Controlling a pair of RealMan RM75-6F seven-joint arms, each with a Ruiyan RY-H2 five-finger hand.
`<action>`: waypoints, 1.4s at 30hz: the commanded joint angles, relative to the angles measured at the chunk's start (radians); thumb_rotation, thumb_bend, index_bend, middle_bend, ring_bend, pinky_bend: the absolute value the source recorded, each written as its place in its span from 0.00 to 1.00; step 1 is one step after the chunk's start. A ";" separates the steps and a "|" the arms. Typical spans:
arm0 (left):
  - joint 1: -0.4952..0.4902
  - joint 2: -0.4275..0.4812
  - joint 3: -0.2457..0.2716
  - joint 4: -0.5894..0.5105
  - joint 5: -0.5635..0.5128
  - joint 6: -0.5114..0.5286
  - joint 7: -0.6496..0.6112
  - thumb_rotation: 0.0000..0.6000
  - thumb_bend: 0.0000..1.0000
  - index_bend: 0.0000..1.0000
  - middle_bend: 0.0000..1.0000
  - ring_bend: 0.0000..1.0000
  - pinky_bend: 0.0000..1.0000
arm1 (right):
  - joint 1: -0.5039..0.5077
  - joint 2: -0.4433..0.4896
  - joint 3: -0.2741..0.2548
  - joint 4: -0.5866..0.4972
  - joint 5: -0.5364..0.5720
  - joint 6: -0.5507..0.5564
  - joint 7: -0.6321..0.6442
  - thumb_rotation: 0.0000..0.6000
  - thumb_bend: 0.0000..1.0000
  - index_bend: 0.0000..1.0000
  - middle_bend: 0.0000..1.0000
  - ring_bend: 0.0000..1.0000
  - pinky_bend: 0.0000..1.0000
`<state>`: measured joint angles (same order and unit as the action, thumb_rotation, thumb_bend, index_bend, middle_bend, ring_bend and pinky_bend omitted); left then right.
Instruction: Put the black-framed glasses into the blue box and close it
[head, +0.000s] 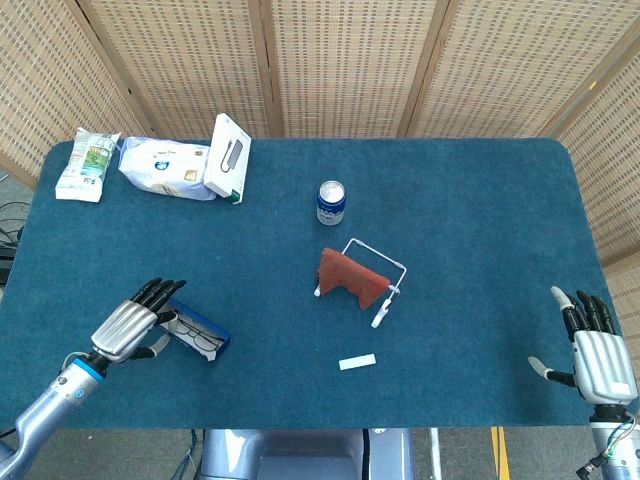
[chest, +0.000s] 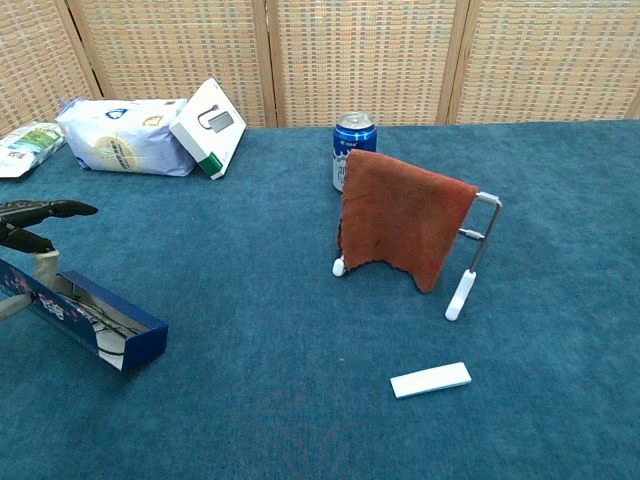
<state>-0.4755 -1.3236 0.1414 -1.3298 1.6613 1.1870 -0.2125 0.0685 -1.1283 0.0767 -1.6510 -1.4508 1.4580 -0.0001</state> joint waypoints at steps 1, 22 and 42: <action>-0.029 -0.005 -0.015 -0.018 -0.028 -0.059 -0.010 1.00 0.47 0.74 0.00 0.00 0.00 | 0.000 0.000 0.000 0.000 0.000 0.000 0.000 1.00 0.13 0.00 0.16 0.00 0.00; -0.072 -0.081 -0.068 -0.004 -0.116 -0.188 0.049 1.00 0.45 0.43 0.00 0.00 0.00 | 0.000 0.001 -0.001 0.002 -0.001 0.000 0.005 1.00 0.13 0.00 0.17 0.00 0.00; -0.101 0.042 -0.053 -0.103 -0.041 -0.169 0.019 1.00 0.22 0.00 0.00 0.00 0.00 | 0.000 0.002 0.000 0.000 0.001 -0.002 0.005 1.00 0.13 0.00 0.17 0.00 0.00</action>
<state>-0.5592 -1.3230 0.0722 -1.3926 1.5978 1.0391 -0.1948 0.0686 -1.1266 0.0763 -1.6514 -1.4500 1.4558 0.0046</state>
